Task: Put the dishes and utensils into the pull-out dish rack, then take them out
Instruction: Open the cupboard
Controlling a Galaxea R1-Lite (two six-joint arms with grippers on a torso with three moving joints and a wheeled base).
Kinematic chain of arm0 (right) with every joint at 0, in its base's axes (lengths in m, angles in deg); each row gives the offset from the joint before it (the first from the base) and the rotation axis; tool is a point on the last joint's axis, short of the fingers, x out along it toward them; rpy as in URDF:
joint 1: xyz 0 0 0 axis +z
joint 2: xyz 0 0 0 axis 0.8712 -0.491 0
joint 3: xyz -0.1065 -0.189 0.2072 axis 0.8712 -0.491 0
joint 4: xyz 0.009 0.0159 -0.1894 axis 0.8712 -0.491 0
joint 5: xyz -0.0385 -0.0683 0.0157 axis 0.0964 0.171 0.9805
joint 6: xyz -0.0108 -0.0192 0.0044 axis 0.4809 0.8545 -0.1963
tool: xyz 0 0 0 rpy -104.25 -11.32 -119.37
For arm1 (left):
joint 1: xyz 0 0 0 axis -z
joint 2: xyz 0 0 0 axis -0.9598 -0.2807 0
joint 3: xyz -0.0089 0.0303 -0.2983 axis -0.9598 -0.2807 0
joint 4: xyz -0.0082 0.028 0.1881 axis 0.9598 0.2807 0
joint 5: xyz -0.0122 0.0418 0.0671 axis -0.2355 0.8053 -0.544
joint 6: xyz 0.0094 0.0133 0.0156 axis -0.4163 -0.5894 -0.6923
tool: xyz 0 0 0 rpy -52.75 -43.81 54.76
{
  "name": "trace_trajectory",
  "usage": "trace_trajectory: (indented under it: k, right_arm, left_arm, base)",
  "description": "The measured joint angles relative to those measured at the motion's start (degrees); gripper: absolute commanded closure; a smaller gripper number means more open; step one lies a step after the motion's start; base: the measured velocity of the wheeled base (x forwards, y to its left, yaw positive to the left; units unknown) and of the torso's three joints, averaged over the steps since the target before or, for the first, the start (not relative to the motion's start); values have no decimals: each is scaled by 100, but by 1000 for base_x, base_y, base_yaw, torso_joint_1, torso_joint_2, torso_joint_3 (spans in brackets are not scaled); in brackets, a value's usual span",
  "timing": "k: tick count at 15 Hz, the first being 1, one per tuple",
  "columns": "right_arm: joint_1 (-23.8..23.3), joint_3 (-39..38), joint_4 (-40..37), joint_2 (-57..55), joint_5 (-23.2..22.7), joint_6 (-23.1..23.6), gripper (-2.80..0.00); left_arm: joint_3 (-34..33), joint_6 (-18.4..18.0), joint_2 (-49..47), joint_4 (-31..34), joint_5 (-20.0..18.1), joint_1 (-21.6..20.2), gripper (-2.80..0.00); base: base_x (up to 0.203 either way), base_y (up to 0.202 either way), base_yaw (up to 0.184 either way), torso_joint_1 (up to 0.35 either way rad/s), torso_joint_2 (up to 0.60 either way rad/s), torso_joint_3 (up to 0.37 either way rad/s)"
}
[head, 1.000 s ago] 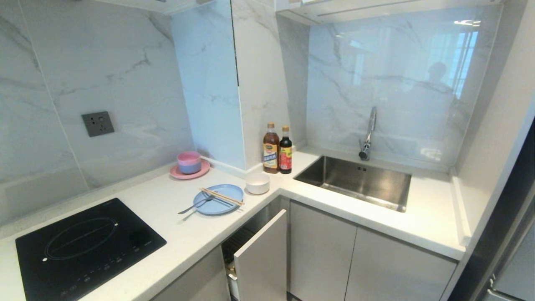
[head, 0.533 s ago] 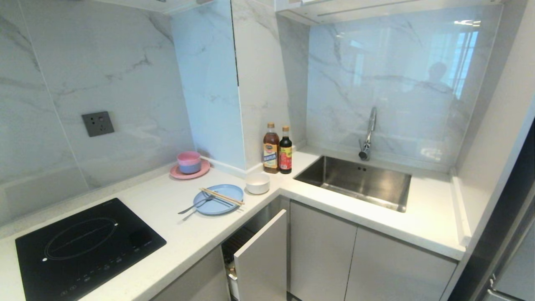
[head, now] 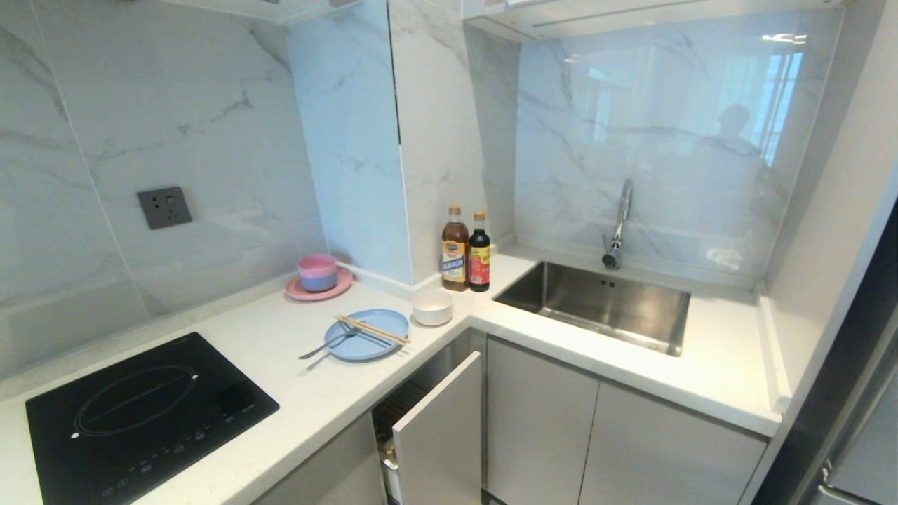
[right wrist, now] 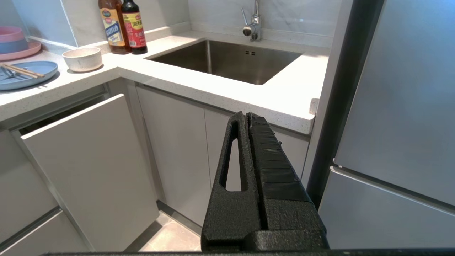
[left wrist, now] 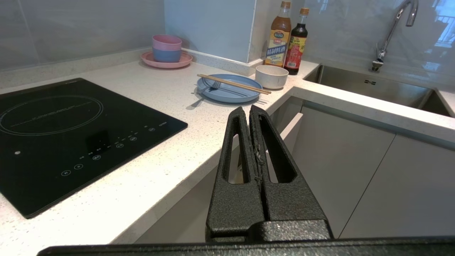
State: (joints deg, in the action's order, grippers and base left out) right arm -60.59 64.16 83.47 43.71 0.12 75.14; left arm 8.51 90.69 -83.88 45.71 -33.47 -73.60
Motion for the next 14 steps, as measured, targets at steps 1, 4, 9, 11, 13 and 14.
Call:
trace_trajectory:
  k: [1, 4, 9, 11, 13, 14]
  right_arm:
    - [0, 0, 0, 0, 0, 2, 0]
    - [0, 0, 0, 0, 0, 0, 0]
    - [0, 0, 0, 0, 2, 0, 0]
    - [0, 0, 0, 0, 2, 0, 0]
    - [0, 0, 2, 0, 1, 2, 0]
    - [0, 0, 0, 0, 2, 0, 0]
  left_arm:
    - [0, 2, 0, 0, -1, 0, 0]
    - [0, 2, 0, -3, 0, 0, 0]
    - [0, -2, 0, 2, 0, 0, 0]
    - [0, 0, 0, 2, 0, 0, 0]
    - [0, 0, 0, -8, 2, 0, 0]
    - [0, 2, 0, 3, 4, 0, 0]
  base:
    - [0, 0, 0, 0, 0, 0]
    - [0, 0, 0, -105, 212, 93]
    - [0, 0, 0, -163, 340, 174]
    - [0, 0, 0, -178, 363, 185]
    - [0, 0, 0, -203, 416, 204]
    - [0, 0, 0, -260, 506, 256]
